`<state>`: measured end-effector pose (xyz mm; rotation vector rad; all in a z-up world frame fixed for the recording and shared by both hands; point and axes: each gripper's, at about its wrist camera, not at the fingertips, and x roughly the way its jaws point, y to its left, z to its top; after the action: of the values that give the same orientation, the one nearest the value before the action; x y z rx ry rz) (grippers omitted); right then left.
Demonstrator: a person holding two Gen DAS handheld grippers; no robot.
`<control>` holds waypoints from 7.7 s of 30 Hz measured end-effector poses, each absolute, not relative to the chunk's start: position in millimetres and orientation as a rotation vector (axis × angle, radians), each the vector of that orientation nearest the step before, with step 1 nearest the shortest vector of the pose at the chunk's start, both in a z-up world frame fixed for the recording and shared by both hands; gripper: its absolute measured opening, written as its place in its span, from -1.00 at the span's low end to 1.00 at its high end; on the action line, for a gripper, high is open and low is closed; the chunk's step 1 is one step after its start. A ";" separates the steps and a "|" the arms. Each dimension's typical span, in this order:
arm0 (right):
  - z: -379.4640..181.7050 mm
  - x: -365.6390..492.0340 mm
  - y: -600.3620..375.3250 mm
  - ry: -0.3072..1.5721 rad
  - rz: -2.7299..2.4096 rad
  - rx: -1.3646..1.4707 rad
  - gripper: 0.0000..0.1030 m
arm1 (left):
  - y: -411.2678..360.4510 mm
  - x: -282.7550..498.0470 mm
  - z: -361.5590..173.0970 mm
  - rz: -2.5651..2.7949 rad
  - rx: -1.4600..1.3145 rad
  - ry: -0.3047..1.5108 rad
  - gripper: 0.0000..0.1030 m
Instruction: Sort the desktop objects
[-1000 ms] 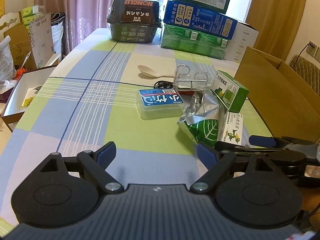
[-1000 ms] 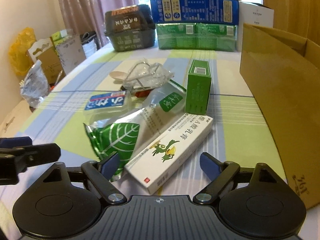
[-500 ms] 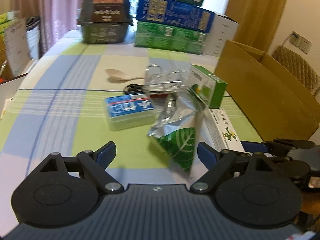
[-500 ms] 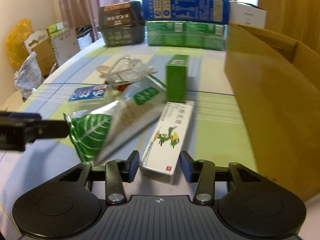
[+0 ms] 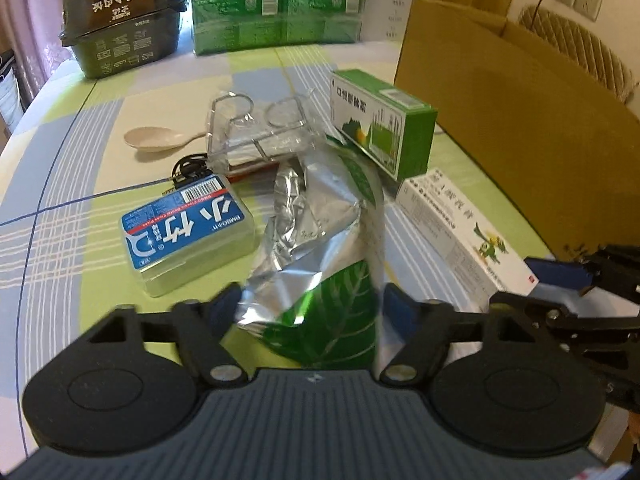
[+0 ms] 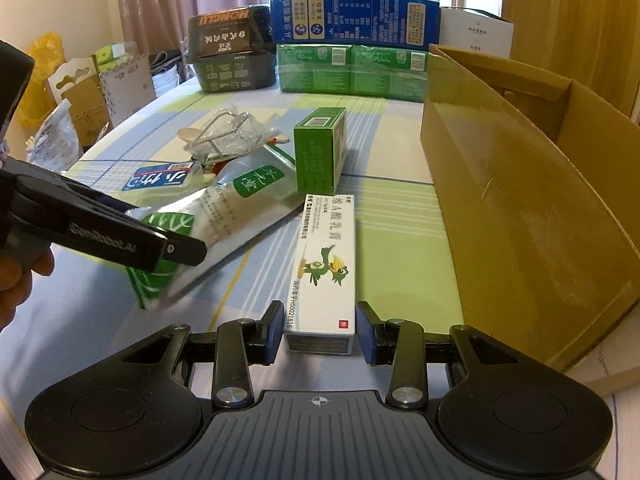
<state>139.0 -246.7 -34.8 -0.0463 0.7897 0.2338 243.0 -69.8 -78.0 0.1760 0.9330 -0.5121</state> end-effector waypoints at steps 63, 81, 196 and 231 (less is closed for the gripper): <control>-40.6 113.5 -257.0 0.823 0.254 -0.064 -0.29 | -79.8 162.5 -75.2 -0.511 0.159 1.058 0.21; -45.8 115.7 -256.0 0.831 0.251 -0.088 -0.31 | -87.7 153.0 -73.8 -0.517 0.234 1.026 -0.12; 124.8 77.4 -404.4 0.615 0.103 0.102 0.56 | -188.9 128.4 78.9 -0.579 0.058 0.778 0.38; 82.3 20.3 -278.0 0.716 0.295 0.089 0.96 | -7.6 67.9 46.2 -0.264 0.022 0.787 0.97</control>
<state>20.3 -278.0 82.3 0.0894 0.7158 0.2952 67.9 -7.6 46.2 0.0221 0.7871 -0.2636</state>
